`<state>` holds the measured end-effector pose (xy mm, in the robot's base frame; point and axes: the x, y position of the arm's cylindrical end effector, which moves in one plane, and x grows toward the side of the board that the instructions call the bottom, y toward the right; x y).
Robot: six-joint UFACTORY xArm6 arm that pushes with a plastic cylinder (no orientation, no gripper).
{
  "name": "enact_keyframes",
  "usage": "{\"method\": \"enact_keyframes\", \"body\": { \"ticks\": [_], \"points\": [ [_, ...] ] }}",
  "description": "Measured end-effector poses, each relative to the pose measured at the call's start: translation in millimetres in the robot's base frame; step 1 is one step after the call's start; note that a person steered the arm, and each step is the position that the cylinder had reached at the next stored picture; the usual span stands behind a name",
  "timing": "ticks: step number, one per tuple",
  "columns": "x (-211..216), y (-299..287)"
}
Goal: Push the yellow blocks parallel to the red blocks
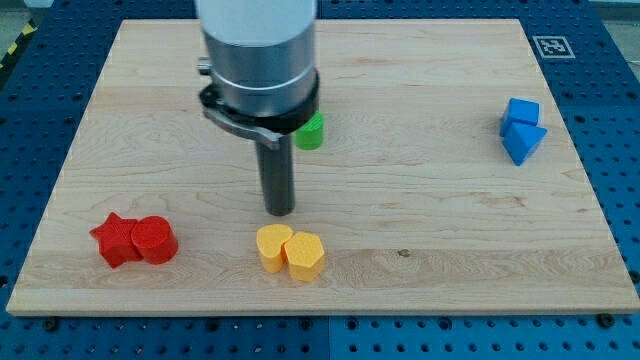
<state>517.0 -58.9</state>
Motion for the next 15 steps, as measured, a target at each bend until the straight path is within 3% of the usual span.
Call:
{"method": "enact_keyframes", "body": {
  "ticks": [2,5,9,10,11,13,15],
  "points": [
    [15,-75],
    [55,20],
    [66,-23],
    [83,-17],
    [102,24],
    [101,82],
    [101,77]
  ]
}}
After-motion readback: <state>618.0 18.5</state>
